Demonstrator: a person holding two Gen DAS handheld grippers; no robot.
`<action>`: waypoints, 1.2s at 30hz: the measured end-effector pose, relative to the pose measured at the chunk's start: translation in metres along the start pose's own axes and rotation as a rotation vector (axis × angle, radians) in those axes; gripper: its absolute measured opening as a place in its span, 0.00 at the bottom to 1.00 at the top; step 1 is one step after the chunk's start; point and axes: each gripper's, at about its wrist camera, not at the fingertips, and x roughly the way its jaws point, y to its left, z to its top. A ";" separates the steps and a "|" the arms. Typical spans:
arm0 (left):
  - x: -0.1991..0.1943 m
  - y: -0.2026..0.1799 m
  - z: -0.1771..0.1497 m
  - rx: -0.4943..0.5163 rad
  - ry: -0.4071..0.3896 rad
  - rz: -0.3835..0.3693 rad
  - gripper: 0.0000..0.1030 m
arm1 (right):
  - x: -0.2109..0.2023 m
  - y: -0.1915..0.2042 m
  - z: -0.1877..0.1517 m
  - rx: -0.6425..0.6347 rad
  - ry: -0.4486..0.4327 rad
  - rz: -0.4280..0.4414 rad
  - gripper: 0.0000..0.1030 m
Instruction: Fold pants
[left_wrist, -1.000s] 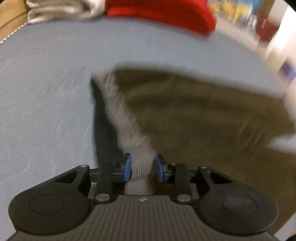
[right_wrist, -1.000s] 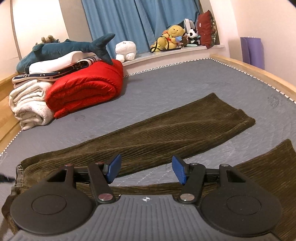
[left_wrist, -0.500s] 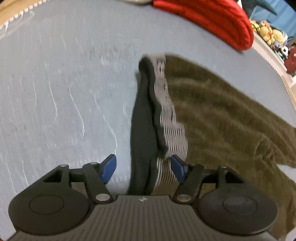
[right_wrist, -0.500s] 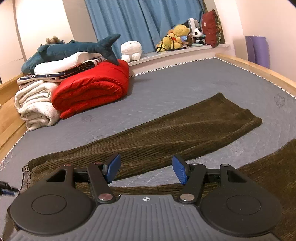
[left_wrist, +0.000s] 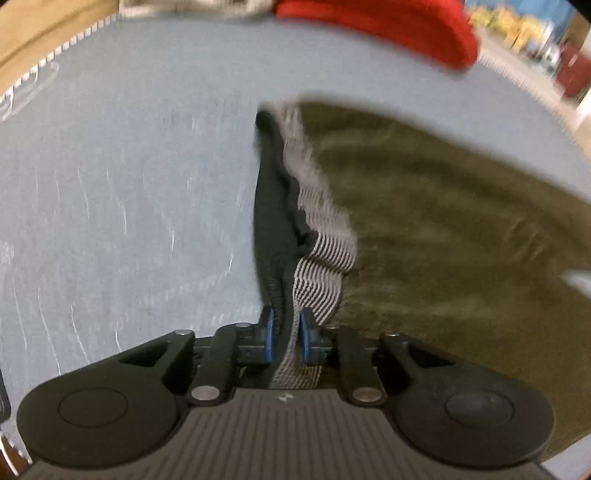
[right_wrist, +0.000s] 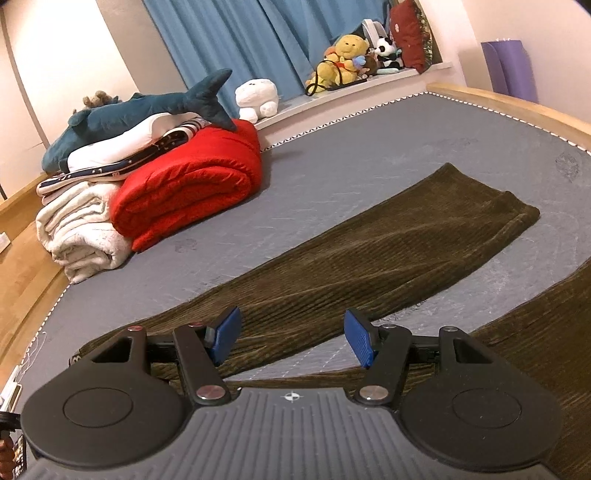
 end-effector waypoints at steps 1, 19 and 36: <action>0.005 -0.004 0.000 0.026 0.003 0.041 0.35 | 0.000 0.001 -0.001 -0.007 0.002 0.001 0.62; -0.038 -0.047 0.056 -0.030 -0.317 -0.165 0.32 | -0.002 -0.015 -0.004 0.028 0.045 0.002 0.62; 0.022 -0.058 0.134 -0.298 -0.398 -0.144 0.10 | -0.002 -0.014 0.006 0.018 -0.018 -0.012 0.24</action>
